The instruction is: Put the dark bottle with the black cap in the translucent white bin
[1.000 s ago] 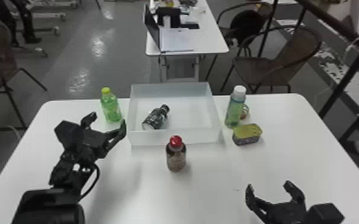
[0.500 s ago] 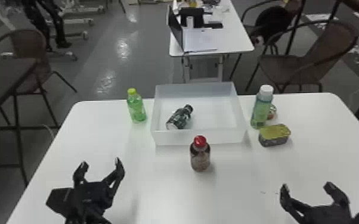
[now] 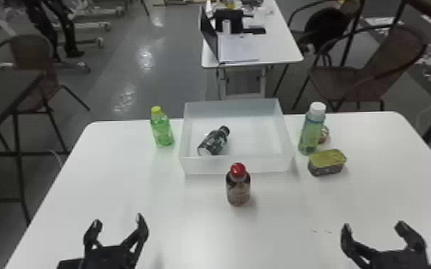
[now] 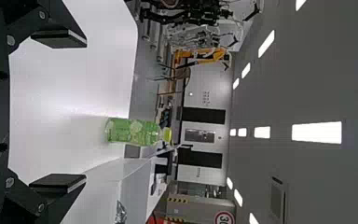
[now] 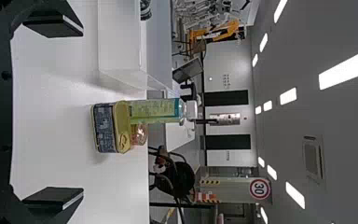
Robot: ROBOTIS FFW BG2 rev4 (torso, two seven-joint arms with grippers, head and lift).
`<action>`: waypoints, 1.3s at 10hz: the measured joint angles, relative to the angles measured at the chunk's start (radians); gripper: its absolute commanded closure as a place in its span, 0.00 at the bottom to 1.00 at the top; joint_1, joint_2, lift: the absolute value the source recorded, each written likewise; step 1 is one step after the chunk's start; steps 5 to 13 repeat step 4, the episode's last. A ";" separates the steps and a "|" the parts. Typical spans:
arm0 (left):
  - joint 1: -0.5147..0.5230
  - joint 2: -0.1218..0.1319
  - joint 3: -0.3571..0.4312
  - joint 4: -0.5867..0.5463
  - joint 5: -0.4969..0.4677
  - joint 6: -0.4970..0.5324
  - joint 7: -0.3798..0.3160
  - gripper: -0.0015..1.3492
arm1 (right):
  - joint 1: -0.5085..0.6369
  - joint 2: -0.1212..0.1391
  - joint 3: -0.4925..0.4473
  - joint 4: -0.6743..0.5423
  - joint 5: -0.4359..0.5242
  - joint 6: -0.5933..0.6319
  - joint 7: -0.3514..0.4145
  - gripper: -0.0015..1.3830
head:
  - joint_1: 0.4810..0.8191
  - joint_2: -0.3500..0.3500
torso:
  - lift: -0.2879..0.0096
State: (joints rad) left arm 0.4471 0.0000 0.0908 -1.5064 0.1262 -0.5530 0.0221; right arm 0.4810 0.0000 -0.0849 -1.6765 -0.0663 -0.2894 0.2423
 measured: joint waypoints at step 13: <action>0.030 0.000 -0.039 0.000 0.028 -0.051 0.054 0.20 | 0.001 0.000 0.008 0.006 0.000 0.003 0.002 0.07 | 0.63 0.65 | 0.77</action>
